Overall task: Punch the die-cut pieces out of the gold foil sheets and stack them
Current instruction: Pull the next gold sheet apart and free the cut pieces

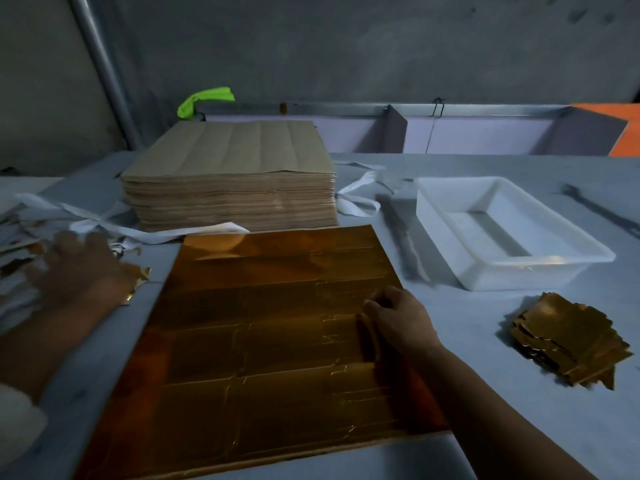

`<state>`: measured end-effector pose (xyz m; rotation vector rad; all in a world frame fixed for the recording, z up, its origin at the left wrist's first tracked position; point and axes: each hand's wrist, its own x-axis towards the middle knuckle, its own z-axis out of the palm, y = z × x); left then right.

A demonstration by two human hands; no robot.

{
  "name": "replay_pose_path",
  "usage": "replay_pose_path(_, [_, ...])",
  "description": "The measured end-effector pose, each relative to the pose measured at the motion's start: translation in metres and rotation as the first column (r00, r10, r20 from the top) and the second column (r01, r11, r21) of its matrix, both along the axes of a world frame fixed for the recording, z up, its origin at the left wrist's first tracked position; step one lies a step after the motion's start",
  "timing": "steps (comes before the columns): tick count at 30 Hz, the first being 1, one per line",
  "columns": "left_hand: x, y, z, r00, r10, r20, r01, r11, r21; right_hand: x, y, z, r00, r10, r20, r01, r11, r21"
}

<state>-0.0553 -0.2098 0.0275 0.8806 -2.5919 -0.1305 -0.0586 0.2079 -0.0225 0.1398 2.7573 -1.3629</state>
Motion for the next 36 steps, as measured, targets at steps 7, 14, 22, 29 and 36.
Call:
replay_pose_path(7, [-0.015, 0.081, -0.007, 0.970, -0.183, 0.158, 0.170, 0.981, 0.089, 0.004, -0.001, 0.006, 1.000, -0.016, -0.004, 0.016, 1.000, 0.007])
replay_pose_path(14, [-0.006, 0.113, -0.024, 0.944, -0.207, 0.257, 0.161, 0.968, 0.192, 0.007, 0.024, 0.010, 0.984, -0.156, -0.088, 0.176, 0.941, 0.291])
replay_pose_path(22, [-0.002, 0.090, -0.036, 0.955, -0.090, 0.282, -0.017, 0.935, 0.355, 0.012, 0.026, 0.010, 0.998, -0.062, 0.022, 0.051, 0.935, 0.351])
replay_pose_path(29, [-0.007, 0.094, -0.034, 0.975, 0.016, 0.223, -0.115, 0.892, 0.436, 0.010, 0.024, 0.012, 0.998, -0.060, 0.025, 0.048, 0.940, 0.339])
replay_pose_path(36, [-0.009, 0.102, -0.040, 0.973, 0.040, 0.226, -0.141, 0.881, 0.451, 0.004, 0.027, 0.011, 0.995, -0.097, 0.025, 0.084, 0.941, 0.327])
